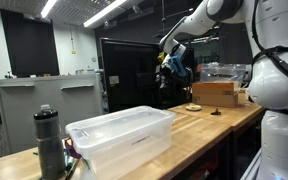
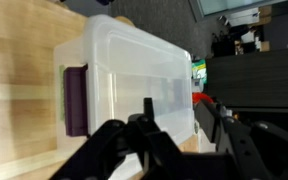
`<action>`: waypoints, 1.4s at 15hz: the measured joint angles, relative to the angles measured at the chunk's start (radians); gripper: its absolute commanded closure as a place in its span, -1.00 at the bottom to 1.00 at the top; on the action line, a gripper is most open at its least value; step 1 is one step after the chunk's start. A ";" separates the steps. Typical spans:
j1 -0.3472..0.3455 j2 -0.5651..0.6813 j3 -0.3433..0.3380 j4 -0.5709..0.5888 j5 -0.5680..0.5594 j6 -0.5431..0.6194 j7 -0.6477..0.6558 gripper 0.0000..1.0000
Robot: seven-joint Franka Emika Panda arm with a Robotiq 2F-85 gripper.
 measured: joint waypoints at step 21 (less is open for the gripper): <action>0.135 -0.380 0.034 -0.454 -0.167 0.864 0.084 -1.00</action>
